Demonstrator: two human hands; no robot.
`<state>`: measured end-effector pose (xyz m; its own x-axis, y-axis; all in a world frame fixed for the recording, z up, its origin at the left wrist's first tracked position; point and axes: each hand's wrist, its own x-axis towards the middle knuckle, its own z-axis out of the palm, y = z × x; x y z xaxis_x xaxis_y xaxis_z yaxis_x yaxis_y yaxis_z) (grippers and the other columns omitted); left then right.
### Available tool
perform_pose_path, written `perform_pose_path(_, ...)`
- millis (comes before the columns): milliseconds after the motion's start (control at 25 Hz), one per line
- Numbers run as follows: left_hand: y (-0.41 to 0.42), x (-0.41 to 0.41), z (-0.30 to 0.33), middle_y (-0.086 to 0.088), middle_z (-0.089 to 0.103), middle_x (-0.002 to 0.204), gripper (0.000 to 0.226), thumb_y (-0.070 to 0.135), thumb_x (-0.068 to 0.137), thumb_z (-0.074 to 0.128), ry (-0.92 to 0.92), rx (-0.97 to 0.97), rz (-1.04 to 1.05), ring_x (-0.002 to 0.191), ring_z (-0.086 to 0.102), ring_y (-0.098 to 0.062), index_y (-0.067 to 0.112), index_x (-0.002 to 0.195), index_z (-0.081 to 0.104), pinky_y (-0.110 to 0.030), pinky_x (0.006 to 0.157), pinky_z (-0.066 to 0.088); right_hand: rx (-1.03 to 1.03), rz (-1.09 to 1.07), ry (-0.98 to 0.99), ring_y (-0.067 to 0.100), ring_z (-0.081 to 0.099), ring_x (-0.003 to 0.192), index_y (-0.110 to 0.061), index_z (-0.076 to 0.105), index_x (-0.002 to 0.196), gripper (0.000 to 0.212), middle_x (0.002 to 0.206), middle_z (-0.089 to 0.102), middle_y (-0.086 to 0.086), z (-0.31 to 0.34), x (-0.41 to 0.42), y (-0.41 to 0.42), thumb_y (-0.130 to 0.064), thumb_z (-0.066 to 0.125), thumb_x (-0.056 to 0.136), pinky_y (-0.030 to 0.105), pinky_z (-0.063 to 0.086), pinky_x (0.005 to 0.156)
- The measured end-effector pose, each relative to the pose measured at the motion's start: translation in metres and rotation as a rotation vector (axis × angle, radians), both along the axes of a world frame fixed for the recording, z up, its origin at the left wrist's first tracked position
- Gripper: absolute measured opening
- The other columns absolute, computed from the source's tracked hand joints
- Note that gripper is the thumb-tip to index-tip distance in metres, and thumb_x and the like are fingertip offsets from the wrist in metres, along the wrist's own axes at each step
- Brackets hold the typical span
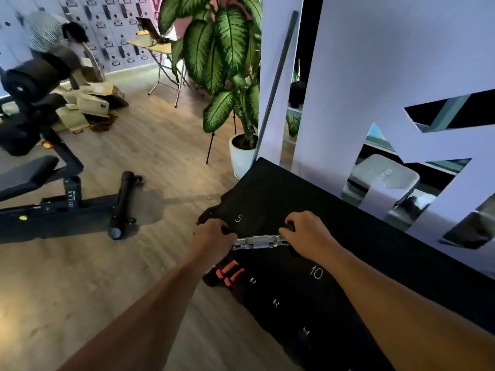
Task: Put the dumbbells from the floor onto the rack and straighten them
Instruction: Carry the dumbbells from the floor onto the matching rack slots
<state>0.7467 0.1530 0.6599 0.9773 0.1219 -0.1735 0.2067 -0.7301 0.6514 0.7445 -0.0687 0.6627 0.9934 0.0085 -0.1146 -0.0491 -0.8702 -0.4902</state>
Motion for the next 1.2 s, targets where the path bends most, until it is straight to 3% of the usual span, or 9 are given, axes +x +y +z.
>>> perform_pose_path(80,0.001,0.036,-0.014,0.002,0.059,0.079,0.013,0.022,0.090,0.068,0.030,0.033,0.000,0.073,0.062,-0.018,0.013,0.100,0.071,-0.033,0.069,0.056,0.006,-0.006,0.033,0.010,0.061,0.075,-0.016,0.065,0.103,0.018,0.097,0.057,0.001,-0.009,0.031,0.003,-0.034,0.064,0.097,0.021,0.048,0.063)
perform_pose_path(280,0.004,0.107,-0.058,-0.007,0.062,0.086,0.015,0.025,0.091,0.062,0.133,0.060,-0.005,0.074,0.057,-0.016,0.011,0.089,0.067,-0.026,0.054,0.035,0.014,0.017,0.106,0.011,0.062,0.078,-0.019,0.063,0.109,0.019,0.105,0.053,0.000,-0.039,0.107,0.004,-0.034,0.063,0.097,0.021,0.051,0.065)
perform_pose_path(400,0.002,0.141,-0.090,-0.013,0.064,0.096,0.011,0.028,0.089,0.062,0.221,-0.042,0.044,0.095,0.063,-0.031,0.019,0.084,0.064,-0.037,0.067,0.052,-0.008,0.044,0.139,0.013,0.061,0.085,-0.022,0.060,0.114,0.023,0.110,0.051,-0.001,-0.064,0.155,0.004,-0.035,0.064,0.096,0.025,0.055,0.073)
perform_pose_path(520,0.003,0.163,-0.122,-0.012,0.063,0.106,0.027,0.039,0.087,0.060,0.274,-0.047,0.097,0.096,0.064,-0.030,0.019,0.104,0.066,-0.047,0.079,0.059,-0.036,0.028,0.183,0.016,0.055,0.101,-0.024,0.059,0.118,0.027,0.115,0.050,-0.002,-0.089,0.192,0.009,-0.036,0.065,0.095,0.035,0.056,0.085)
perform_pose_path(680,0.004,0.192,-0.161,-0.014,0.065,0.109,0.030,0.035,0.090,0.060,0.362,-0.013,0.083,0.097,0.063,-0.030,0.014,0.110,0.067,-0.040,0.082,0.054,-0.112,0.053,0.265,0.019,0.049,0.107,-0.023,0.057,0.122,0.029,0.122,0.049,0.002,-0.120,0.233,0.020,-0.035,0.063,0.096,0.033,0.050,0.085)
perform_pose_path(840,0.009,0.217,-0.181,-0.010,0.064,0.103,0.022,0.031,0.096,0.056,0.465,0.029,0.044,0.105,0.060,-0.034,0.012,0.105,0.063,-0.052,0.092,0.054,-0.170,0.115,0.360,0.028,0.046,0.118,-0.022,0.054,0.127,0.033,0.132,0.045,0.005,-0.143,0.260,0.033,-0.036,0.060,0.098,0.037,0.049,0.089)
perform_pose_path(1040,0.023,0.230,-0.198,-0.007,0.061,0.095,0.027,0.023,0.105,0.041,0.494,0.330,-0.166,0.111,0.059,-0.033,0.009,0.110,0.063,-0.046,0.110,0.033,-0.191,0.114,0.385,0.029,0.042,0.122,-0.021,0.052,0.135,0.039,0.138,0.041,0.005,-0.162,0.268,0.056,-0.036,0.058,0.099,0.040,0.051,0.091)
perform_pose_path(1120,0.031,0.232,-0.202,-0.006,0.061,0.090,0.027,0.026,0.105,0.041,0.473,0.365,-0.223,0.108,0.061,-0.032,0.011,0.105,0.064,-0.045,0.107,0.031,-0.238,0.092,0.372,0.029,0.041,0.122,-0.020,0.051,0.136,0.041,0.140,0.039,0.006,-0.166,0.268,0.063,-0.038,0.057,0.100,0.041,0.051,0.091)
perform_pose_path(1200,0.041,0.234,-0.213,-0.012,0.066,0.106,0.027,0.035,0.102,0.047,0.475,0.307,-0.239,0.111,0.058,-0.034,0.014,0.103,0.063,-0.044,0.102,0.035,-0.311,0.078,0.352,0.031,0.039,0.126,-0.018,0.048,0.138,0.045,0.143,0.035,0.009,-0.167,0.265,0.067,-0.043,0.054,0.101,0.042,0.052,0.093)
